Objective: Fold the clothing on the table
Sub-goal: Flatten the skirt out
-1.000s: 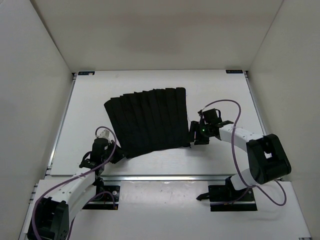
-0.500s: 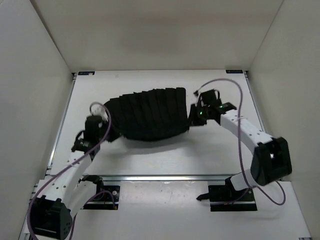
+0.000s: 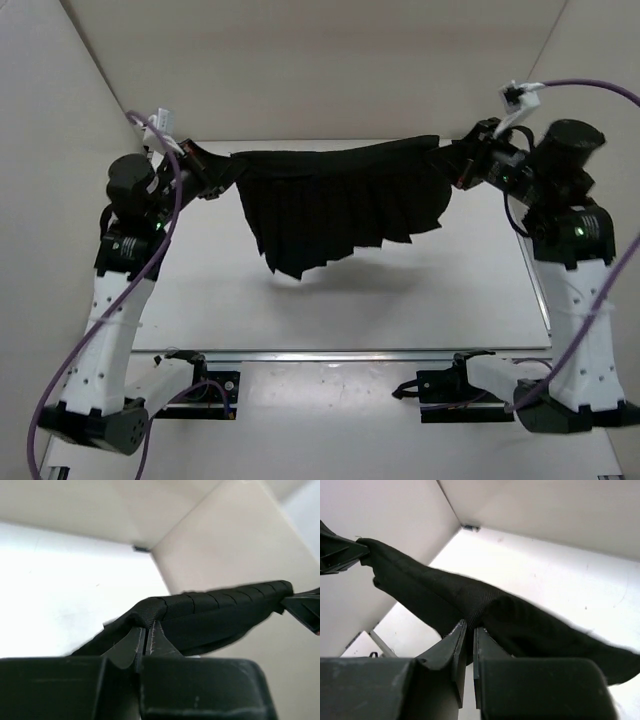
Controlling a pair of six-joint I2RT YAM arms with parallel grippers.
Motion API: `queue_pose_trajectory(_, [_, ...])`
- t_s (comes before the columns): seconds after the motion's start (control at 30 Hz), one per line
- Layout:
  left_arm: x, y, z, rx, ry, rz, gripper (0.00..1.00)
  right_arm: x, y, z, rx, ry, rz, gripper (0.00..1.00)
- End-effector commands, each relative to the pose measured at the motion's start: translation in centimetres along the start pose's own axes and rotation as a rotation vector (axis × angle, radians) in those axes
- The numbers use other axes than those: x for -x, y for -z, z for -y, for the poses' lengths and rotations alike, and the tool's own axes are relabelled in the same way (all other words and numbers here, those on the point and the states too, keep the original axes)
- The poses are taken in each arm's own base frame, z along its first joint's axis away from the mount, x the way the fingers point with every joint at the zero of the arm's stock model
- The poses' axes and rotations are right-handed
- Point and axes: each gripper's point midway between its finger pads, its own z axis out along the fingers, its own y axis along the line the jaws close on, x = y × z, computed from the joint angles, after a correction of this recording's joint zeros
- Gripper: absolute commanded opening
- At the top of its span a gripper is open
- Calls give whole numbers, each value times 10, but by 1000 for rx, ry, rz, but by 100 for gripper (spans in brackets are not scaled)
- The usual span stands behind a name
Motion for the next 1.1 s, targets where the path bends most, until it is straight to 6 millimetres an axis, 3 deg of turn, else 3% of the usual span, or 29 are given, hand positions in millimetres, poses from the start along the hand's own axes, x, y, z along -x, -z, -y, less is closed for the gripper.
queue_pose_trajectory(0.0, [-9,-38,-70,172,56,-50,0,-35,-59,68,-107,-73,-157,0])
queue_pose_trajectory(0.07, [-1,-61,-78,161,70,-70,0,-18,-79,67,-96,-42,-130,0])
queue_pose_trajectory(0.1, [6,-67,-81,162,69,-61,0,-20,-92,78,-109,-49,-143,0])
queue_pose_trajectory(0.17, [28,-93,-88,171,65,-62,0,19,-105,73,-92,10,-77,0])
queue_pose_trajectory(0.2, [37,-99,-84,159,57,-57,0,17,-123,85,-97,-3,-96,0])
queue_pose_trajectory(0.27, [67,-120,-80,149,46,-43,0,60,-124,86,-89,41,-16,0])
queue_pose_trajectory(0.3, [73,-123,-78,148,37,-37,0,72,-125,83,-61,39,28,0])
queue_pose_trajectory(0.33, [96,-125,-66,131,12,-6,0,73,-123,98,-59,9,41,0])
queue_pose_trajectory(0.4, [94,-140,-77,145,29,-29,0,78,-117,106,-34,-16,66,0])
queue_pose_trajectory(0.47, [85,-143,-87,157,32,-53,0,66,-122,116,-32,-37,35,0])
queue_pose_trajectory(0.5, [64,-147,-106,190,53,-96,0,54,-127,124,-44,-42,3,0])
queue_pose_trajectory(0.53, [58,-143,-107,199,47,-97,0,44,-132,132,-62,-56,-21,0])
queue_pose_trajectory(0.6, [16,-135,-134,241,67,-139,0,-3,-145,146,-88,-103,-132,0])
queue_pose_trajectory(0.63, [5,-134,-141,254,86,-145,0,-13,-145,151,-98,-114,-145,0])
queue_pose_trajectory(0.7, [-51,-117,-172,298,138,-208,0,-87,-152,170,-128,-209,-266,0])
queue_pose_trajectory(0.73, [-68,-113,-181,314,156,-228,0,-94,-151,170,-127,-221,-250,0])
queue_pose_trajectory(0.8, [-138,-91,-212,363,227,-311,0,-178,-139,182,-156,-356,-347,0])
queue_pose_trajectory(0.83, [-171,-78,-226,389,257,-353,0,-211,-131,179,-163,-416,-369,0])
queue_pose_trajectory(0.87, [-184,-73,-225,385,278,-373,0,-215,-125,175,-162,-425,-356,0])
queue_pose_trajectory(0.93, [-237,-47,-241,431,328,-453,0,-270,-111,169,-211,-499,-432,0])
queue_pose_trajectory(1.03, [-279,-19,-247,480,334,-531,0,-313,-92,159,-299,-531,-533,0])
queue_pose_trajectory(1.07, [-288,-14,-244,484,319,-559,0,-320,-84,156,-321,-538,-560,0])
